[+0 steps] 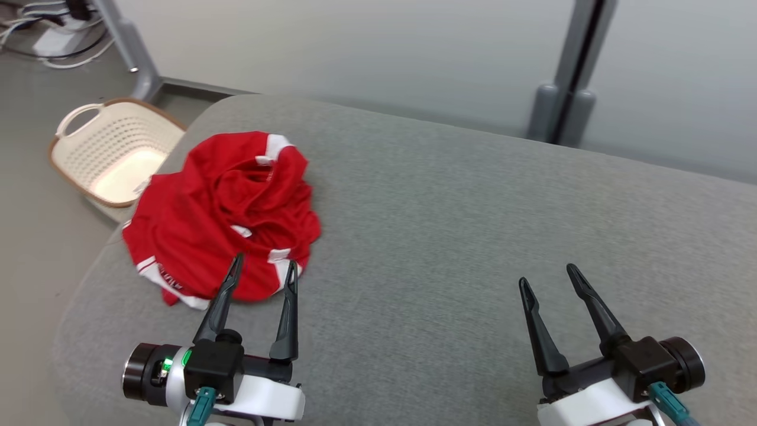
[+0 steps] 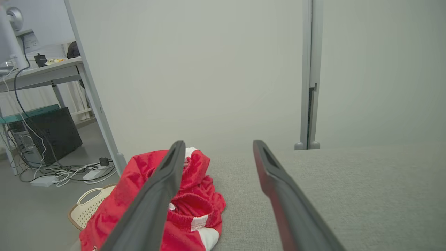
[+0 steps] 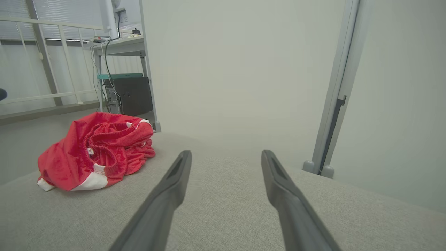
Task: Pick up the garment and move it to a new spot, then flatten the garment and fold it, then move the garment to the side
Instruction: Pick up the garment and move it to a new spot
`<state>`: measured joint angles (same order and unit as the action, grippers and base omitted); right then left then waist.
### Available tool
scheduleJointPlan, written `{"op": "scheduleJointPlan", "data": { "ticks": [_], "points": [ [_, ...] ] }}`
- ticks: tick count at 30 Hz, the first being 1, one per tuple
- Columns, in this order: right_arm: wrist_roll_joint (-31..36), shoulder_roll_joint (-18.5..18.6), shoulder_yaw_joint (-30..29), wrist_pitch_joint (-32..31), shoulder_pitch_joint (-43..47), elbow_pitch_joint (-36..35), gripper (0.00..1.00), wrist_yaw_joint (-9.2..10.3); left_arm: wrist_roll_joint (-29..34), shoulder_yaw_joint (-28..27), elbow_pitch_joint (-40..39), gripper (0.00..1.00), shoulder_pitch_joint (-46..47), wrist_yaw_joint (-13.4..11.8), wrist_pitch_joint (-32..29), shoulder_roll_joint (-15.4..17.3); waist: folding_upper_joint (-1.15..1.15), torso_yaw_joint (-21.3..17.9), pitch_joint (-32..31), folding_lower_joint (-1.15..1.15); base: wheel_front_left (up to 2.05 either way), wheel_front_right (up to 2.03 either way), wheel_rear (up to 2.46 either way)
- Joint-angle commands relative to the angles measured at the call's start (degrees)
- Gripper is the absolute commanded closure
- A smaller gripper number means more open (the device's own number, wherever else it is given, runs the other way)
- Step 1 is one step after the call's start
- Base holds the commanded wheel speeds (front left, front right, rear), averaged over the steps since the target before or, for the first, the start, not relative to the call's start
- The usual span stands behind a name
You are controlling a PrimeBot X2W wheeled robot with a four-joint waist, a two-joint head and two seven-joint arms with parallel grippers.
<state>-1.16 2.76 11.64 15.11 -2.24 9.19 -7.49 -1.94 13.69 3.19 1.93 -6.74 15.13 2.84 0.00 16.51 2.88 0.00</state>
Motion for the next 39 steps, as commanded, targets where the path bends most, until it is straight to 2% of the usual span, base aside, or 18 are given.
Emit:
{"op": "scheduleJointPlan", "data": {
  "ticks": [1, 7, 13, 25, 28, 33, 36, 39],
  "points": [
    [0.33, 0.22, -0.20, 0.07, 0.35, -0.14, 0.00, -0.01, -0.28, -0.21, -0.36, 0.00, -0.02, -0.39, 0.02, 0.14, 0.00, 3.86, 0.31, 0.00, 0.00, 0.00, 0.00],
    [0.75, 0.23, -0.07, 0.07, 1.03, 0.34, 0.00, -0.01, -0.66, -0.18, -0.71, 0.00, -0.81, -1.09, 0.02, 0.16, 0.00, 9.12, -0.25, 0.00, 0.00, 0.00, 0.00],
    [1.17, 0.22, 0.48, 0.07, 1.53, 0.59, 0.00, -0.01, -1.35, -0.38, -1.02, 0.00, -1.63, -1.63, 0.02, 0.14, 0.00, 12.40, -1.10, 0.00, 0.00, 0.00, 0.00],
    [2.36, 1.11, 2.04, 0.07, -0.14, 1.32, 0.00, -0.01, -3.38, -1.60, -1.81, 0.00, -1.14, -3.29, 0.02, 0.14, 0.00, 13.41, 1.69, 0.00, 0.00, 0.00, 0.00],
    [2.74, 1.83, 1.13, 0.07, 0.01, 0.81, 0.00, -0.01, -2.97, -2.08, -2.21, 0.00, 2.34, -2.03, 0.03, 0.12, 0.00, 13.60, 3.63, 0.00, 0.00, 0.00, 0.00],
    [3.55, 4.25, 0.52, 0.07, -2.10, -0.06, 0.00, -0.01, -2.69, -5.02, -0.38, 0.00, 11.21, 1.68, 0.02, 0.15, 0.00, 12.38, 9.52, 0.00, 0.00, 0.00, 0.00],
    [3.92, 6.00, 0.53, 0.07, -3.71, -0.50, 0.00, -0.01, -3.16, -7.20, 4.12, 0.00, 18.25, 4.46, 0.01, 0.77, 0.00, 11.23, 13.32, 0.00, 0.00, 0.00, 0.00],
    [4.17, 7.76, 0.28, 0.07, -5.15, -0.91, 0.00, -0.01, -6.32, -9.24, 13.87, 0.00, 25.53, 7.91, 0.02, 0.93, 0.00, 10.17, 16.37, 0.00, 0.00, 0.00, 0.00]
  ]
}}
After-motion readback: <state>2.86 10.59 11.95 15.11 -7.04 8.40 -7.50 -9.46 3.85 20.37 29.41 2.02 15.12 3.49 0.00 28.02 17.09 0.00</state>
